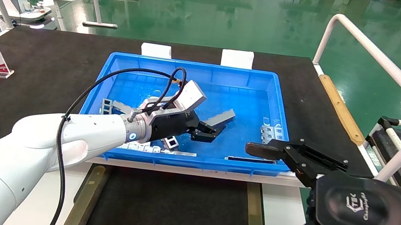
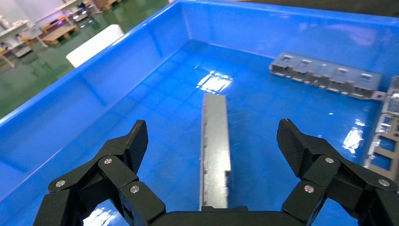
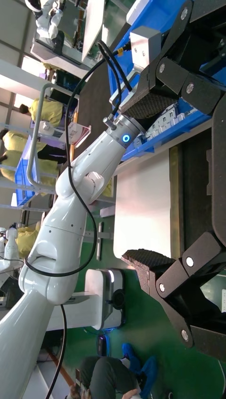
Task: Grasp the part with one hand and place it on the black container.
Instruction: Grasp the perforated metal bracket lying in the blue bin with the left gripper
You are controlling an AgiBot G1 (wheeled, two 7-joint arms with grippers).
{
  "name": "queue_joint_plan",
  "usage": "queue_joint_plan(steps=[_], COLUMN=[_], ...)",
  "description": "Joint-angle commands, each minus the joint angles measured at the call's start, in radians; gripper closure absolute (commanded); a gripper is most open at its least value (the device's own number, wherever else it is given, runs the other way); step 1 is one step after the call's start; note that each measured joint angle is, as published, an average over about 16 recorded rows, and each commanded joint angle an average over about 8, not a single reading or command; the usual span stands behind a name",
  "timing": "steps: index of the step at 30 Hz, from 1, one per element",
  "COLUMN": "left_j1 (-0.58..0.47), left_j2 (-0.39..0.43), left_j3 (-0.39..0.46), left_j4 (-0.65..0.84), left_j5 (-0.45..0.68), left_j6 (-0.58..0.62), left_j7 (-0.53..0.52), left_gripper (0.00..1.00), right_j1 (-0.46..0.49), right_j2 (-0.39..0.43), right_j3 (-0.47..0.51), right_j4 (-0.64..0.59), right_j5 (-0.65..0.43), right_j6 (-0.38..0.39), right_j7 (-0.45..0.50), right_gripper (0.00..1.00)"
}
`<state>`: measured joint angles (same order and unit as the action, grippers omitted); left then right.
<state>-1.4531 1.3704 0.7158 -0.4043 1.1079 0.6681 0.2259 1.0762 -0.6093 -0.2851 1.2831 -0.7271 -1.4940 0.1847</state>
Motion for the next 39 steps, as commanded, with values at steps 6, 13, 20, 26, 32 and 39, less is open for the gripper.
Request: queue_joint_plan(steps=[6,13,20,26,32,39], left_j1=[-0.006,-0.006,0.003,0.004,0.005,0.006], left_j2=[0.0,-0.001,-0.001,-0.002,-0.002,-0.002], left_j3=[0.093,0.17,0.232,0.279,0.32,0.359], left_j4=[0.001,0.0,0.0,-0.005,-0.007,-0.013], left_j5=[-0.055,-0.108,-0.165,-0.212,-0.255,-0.305], left_j6=[-0.052,-0.096,-0.129,-0.146,-0.156,-0.165], left_j7=[-0.016,-0.022,-0.031,-0.041,-0.045,-0.041], left_gripper=[0.76,1.0,1.0,1.0,1.0,1.0], right_j1=[0.0,0.0,0.0,0.0,0.0,0.001], right_j2=[0.0,0.0,0.001,0.001,0.001,0.001], right_j3=[0.0,-0.001,-0.001,-0.002,-0.002,-0.003], right_j4=[0.0,0.0,0.0,0.0,0.0,0.0], right_j5=[0.0,0.001,0.001,0.001,0.002,0.002], right_j6=[0.0,0.0,0.001,0.001,0.001,0.001], right_j7=[0.0,0.0,-0.001,-0.001,-0.001,-0.001], right_gripper=[0.94,1.0,1.0,1.0,1.0,1.0])
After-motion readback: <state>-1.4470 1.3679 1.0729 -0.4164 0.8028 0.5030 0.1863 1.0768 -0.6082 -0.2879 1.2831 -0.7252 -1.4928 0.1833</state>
